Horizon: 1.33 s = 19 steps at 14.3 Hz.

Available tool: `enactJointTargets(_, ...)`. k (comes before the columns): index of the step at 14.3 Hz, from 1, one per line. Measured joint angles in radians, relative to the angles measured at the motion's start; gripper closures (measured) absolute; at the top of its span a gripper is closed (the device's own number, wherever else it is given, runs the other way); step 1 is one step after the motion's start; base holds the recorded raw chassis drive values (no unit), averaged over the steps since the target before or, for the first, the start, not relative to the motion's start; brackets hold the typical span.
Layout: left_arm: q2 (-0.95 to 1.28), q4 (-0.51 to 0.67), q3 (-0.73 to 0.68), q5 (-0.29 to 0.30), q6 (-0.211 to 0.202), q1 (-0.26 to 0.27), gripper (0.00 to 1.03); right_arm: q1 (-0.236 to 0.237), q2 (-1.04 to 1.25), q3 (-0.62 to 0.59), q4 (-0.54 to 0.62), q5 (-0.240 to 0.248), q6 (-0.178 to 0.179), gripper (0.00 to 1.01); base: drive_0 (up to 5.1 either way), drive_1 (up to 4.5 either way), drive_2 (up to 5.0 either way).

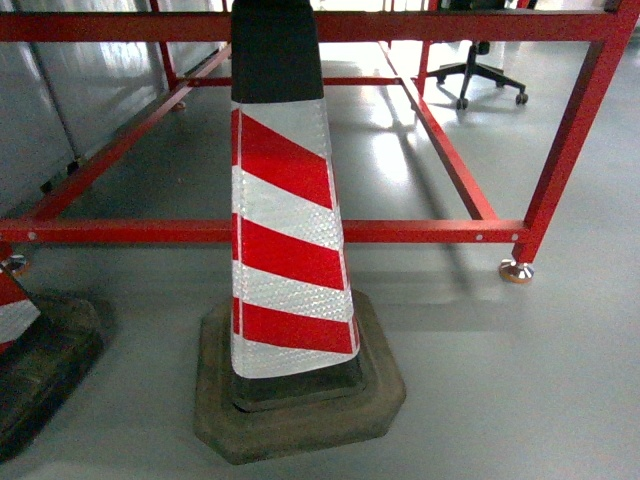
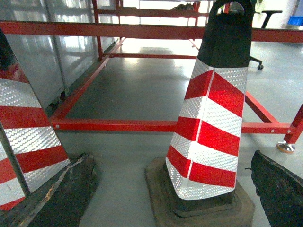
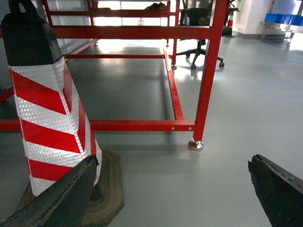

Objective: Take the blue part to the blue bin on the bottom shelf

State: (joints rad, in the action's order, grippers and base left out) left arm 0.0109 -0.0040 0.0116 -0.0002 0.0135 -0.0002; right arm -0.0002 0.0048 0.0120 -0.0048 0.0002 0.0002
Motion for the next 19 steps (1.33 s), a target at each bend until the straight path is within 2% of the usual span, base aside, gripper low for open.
enactJointTargets(19,0.0,0.0,0.0,0.0,0.0,0.0,0.05,0.0,0.0,0.0,0.0,0.0,0.0,0.03,0.0,0.0,0.0)
